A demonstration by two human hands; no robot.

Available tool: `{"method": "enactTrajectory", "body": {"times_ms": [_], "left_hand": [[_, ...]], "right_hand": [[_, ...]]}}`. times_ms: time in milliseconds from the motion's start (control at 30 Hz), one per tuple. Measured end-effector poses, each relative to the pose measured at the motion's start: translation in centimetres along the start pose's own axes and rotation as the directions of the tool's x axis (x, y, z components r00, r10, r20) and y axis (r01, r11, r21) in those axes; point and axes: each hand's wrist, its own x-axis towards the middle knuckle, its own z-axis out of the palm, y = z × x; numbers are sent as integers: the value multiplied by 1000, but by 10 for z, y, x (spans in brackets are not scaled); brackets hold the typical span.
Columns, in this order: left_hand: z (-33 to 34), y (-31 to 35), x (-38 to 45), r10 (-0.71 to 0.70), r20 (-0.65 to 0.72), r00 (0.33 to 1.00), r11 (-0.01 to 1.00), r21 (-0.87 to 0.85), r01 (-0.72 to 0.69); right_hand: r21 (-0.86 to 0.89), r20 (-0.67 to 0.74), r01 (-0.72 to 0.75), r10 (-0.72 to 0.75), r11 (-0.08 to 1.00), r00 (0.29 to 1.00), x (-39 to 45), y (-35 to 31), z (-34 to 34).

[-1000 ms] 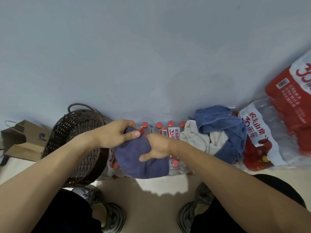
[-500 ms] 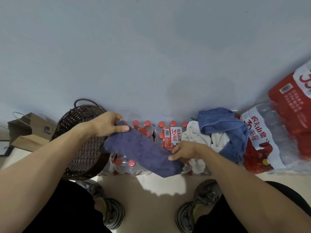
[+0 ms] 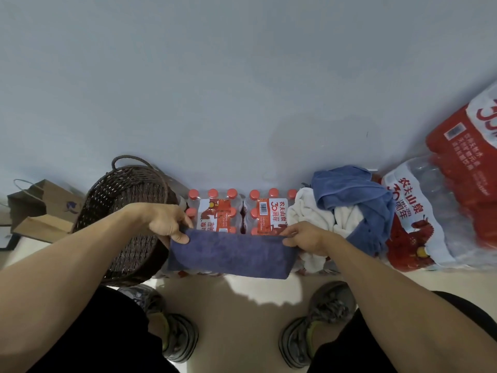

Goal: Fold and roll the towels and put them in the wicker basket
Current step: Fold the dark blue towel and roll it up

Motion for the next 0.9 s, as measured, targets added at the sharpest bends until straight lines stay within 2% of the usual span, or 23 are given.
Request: {"method": "enactTrajectory", "body": {"times_ms": [100,167,267,333,400,467,533,633,700,733,800,900], "left_hand": [[15,4,9,-36,-47,998,999,-6,36],[31,4,19,-49,-121,991,997,54,56],[45,-4,37,35,-285,958,965,260,43],[46,-9,46,83,-420,904,951,303,53],[47,-13,53,102,-533,840,950,304,78],[51,-15,60,119,-608,785,945,312,99],[54,-17,67,102,-660,744,968,238,79],[56,-22,77,-48,-710,702,999,-48,20],[62,-24,81,-159,-712,684,969,-244,-28],[66,-24,83,-174,-719,673,960,-275,-45],[74,-24,87,-127,-750,649,973,-223,-67],[74,-21,92,-89,-795,601,976,-189,-105]], "right_hand": [[1,-47,14,-14,1000,999,3,0,1],[-24,-114,23,-26,999,993,7,1,3],[45,-275,68,-53,997,960,15,1,5],[149,-338,73,-19,986,941,18,1,2],[198,-286,30,28,980,958,21,1,-2],[69,-169,-63,74,996,983,23,1,-3],[-54,-150,-107,98,993,984,28,1,1],[15,-300,-47,49,999,953,34,1,3],[24,-426,-14,23,1000,904,34,-2,0],[-9,-491,-15,9,1000,871,32,-3,0],[-11,-568,-20,10,1000,823,29,-3,2],[-11,-522,-47,35,999,853,25,2,10]]}}
